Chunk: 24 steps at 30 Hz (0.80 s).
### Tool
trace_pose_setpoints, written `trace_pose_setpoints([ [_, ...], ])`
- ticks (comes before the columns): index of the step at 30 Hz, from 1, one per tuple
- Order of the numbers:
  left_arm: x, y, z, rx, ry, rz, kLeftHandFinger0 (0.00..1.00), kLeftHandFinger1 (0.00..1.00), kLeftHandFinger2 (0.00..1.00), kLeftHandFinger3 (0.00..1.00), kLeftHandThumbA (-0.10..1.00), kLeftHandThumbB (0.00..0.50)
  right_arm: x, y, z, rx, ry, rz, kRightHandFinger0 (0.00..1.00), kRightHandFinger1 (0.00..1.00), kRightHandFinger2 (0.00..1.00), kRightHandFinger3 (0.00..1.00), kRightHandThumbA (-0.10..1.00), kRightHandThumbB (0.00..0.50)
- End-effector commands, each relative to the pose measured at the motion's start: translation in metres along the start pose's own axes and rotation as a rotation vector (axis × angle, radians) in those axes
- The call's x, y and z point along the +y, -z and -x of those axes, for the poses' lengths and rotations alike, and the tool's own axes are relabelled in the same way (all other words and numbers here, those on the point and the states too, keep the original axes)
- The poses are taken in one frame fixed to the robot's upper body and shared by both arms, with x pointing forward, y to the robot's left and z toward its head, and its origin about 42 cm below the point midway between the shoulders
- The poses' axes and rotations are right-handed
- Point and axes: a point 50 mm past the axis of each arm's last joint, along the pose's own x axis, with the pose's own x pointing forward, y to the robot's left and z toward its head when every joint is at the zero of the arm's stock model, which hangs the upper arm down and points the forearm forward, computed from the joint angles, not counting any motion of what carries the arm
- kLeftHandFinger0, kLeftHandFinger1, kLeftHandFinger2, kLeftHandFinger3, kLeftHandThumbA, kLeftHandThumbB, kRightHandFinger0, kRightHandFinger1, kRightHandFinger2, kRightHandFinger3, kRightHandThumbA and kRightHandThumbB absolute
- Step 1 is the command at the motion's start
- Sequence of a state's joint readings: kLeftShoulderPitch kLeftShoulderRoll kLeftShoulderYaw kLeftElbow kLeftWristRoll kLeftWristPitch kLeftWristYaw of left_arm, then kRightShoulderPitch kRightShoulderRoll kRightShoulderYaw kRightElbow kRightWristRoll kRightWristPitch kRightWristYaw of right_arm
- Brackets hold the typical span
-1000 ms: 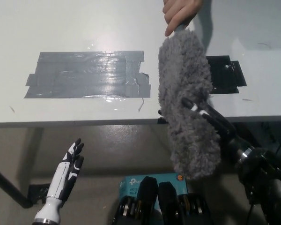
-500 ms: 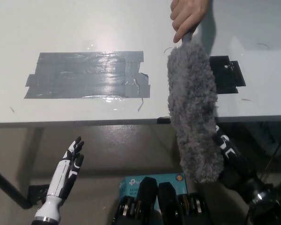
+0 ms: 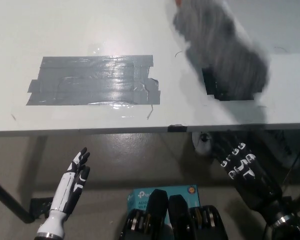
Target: A grey duster is kept infront of the robot in the middle of the table and the robot extends its right arm to grab the duster, picks it up and hands it to a person
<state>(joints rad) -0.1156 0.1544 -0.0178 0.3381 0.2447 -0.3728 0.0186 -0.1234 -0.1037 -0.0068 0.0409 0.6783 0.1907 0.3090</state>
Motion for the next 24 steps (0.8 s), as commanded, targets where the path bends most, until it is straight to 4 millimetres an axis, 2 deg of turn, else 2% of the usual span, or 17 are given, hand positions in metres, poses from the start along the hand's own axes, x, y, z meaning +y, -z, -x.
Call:
trace_pose_setpoints([
  [1,0.0056,-0.0071,-0.0033,-0.052,-0.031,-0.007,1.00,1.00,1.00,1.00,1.00,0.275,0.0038,-0.0098,-0.0067,-0.080,-0.029,0.082,1.00,1.00,1.00,1.00,1.00,0.349],
  [10,0.0062,-0.0065,-0.0011,-0.047,-0.032,-0.019,1.00,1.00,1.00,1.00,1.00,0.287,0.0052,-0.0064,-0.0079,-0.071,-0.021,0.117,1.00,1.00,1.00,1.00,1.00,0.330],
  [18,0.0053,-0.0058,-0.0005,-0.056,-0.034,-0.004,1.00,1.00,1.00,1.00,1.00,0.277,0.0060,-0.0054,-0.0078,-0.061,0.007,0.221,1.00,1.00,1.00,1.00,0.98,0.356],
  [19,0.0048,-0.0057,-0.0004,-0.056,-0.033,-0.005,1.00,1.00,1.00,1.00,1.00,0.277,0.0059,-0.0055,-0.0077,-0.060,0.018,0.261,1.00,1.00,1.00,1.00,0.97,0.377],
  [21,0.0052,-0.0060,-0.0004,-0.054,-0.034,-0.010,1.00,1.00,1.00,1.00,1.00,0.277,0.0065,-0.0052,-0.0086,-0.058,0.023,0.352,1.00,1.00,1.00,1.00,0.97,0.328],
  [24,0.0055,-0.0054,-0.0018,-0.055,-0.035,-0.006,1.00,1.00,1.00,1.00,1.00,0.278,0.0075,-0.0047,-0.0100,-0.065,0.028,0.445,1.00,1.00,1.00,1.00,0.95,0.303],
])
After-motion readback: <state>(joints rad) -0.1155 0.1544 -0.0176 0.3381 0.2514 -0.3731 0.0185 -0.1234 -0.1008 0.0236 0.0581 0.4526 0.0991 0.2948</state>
